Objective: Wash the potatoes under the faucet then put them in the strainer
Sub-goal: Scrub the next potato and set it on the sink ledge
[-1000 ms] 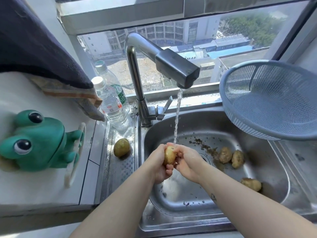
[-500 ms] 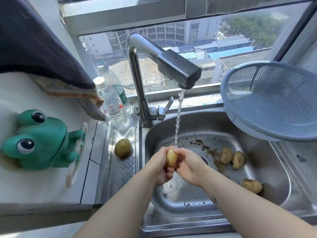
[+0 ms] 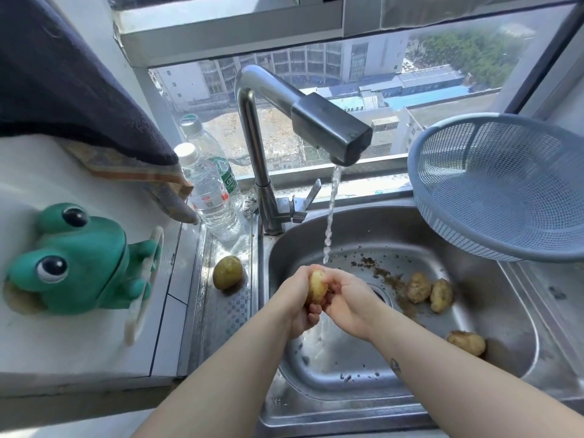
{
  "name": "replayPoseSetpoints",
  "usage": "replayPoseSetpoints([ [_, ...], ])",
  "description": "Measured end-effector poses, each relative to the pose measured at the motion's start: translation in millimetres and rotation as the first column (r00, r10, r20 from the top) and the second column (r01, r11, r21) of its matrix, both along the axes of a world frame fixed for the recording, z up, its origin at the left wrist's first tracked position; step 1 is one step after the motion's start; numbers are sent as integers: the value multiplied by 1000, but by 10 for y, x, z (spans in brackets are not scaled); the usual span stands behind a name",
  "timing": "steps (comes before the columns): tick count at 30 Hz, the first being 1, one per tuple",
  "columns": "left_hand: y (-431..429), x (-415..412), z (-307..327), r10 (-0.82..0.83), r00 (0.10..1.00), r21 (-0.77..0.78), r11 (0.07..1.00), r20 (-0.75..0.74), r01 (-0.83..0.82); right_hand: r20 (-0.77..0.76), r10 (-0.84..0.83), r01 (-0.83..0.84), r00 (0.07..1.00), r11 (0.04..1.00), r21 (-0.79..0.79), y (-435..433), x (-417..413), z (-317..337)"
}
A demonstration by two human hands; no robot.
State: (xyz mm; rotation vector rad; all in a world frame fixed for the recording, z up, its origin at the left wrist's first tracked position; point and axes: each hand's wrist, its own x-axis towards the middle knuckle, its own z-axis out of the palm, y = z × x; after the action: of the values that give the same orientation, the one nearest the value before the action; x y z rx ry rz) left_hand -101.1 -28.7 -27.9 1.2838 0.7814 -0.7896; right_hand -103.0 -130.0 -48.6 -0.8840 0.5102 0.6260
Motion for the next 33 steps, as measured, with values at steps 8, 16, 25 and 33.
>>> replayPoseSetpoints([
  [8, -11, 17, -10, -23, 999, 31, 999, 28, 23, -53, -40, 40, 998, 999, 2, 26, 29, 37],
  [16, -5, 5, 17, 6, 1000, 9, 1000, 14, -6, -60, -27, 27, 998, 1000, -4, 23, 38, 36],
  [25, -2, -6, -18, -38, 996, 47, 998, 75, 34, -63, -45, 44, 997, 999, -10, 26, 48, 9],
  [33, -26, -27, 10, -27, 998, 53, 998, 65, 23, -55, -43, 42, 998, 999, -11, 20, 40, 13],
])
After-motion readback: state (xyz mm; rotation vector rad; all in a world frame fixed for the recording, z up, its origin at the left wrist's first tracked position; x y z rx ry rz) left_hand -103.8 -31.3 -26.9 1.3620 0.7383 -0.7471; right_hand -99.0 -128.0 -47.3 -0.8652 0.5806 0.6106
